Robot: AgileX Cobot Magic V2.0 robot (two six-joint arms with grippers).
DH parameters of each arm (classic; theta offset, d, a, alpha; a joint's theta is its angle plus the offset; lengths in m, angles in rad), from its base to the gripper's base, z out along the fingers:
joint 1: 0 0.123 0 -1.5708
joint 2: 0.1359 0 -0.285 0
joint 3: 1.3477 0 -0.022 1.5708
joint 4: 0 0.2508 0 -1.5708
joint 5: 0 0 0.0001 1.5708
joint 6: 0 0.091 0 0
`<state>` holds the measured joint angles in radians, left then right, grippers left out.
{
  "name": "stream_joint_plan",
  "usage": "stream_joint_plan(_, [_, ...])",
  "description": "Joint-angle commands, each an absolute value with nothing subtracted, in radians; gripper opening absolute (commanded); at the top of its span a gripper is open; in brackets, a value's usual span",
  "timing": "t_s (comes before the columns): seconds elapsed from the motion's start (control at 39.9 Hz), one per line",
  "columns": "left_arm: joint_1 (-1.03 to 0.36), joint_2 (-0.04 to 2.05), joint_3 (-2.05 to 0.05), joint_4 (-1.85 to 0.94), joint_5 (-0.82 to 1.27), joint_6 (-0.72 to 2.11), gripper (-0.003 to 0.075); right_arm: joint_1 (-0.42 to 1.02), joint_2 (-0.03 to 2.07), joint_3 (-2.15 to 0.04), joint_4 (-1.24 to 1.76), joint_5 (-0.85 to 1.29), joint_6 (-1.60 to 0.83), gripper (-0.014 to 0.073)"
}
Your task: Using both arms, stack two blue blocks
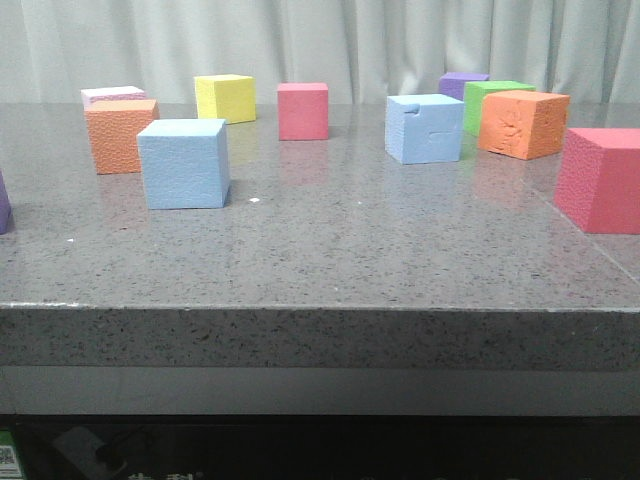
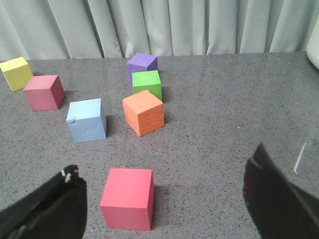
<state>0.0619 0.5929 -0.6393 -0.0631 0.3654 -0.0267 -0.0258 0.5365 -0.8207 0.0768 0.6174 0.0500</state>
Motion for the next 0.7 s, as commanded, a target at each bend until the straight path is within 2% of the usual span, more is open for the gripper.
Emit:
stream_joint_plan(0.0, [0.054, 0.599, -0.676, -0.066, 0.28, -0.026, 0.0673, -0.025, 0.548, -0.853, 0.068, 0.544, 0.044, 0.0645])
stream_joint_plan(0.18, [0.054, 0.599, -0.676, -0.066, 0.28, -0.026, 0.0673, -0.025, 0.584, -0.872, 0.068, 0.55, 0.044, 0.0645])
stream_joint_plan(0.68, [0.054, 0.599, -0.676, -0.066, 0.28, -0.026, 0.0673, 0.038, 0.91, -1.032, 0.069, 0.584, 0.044, 0.0645])
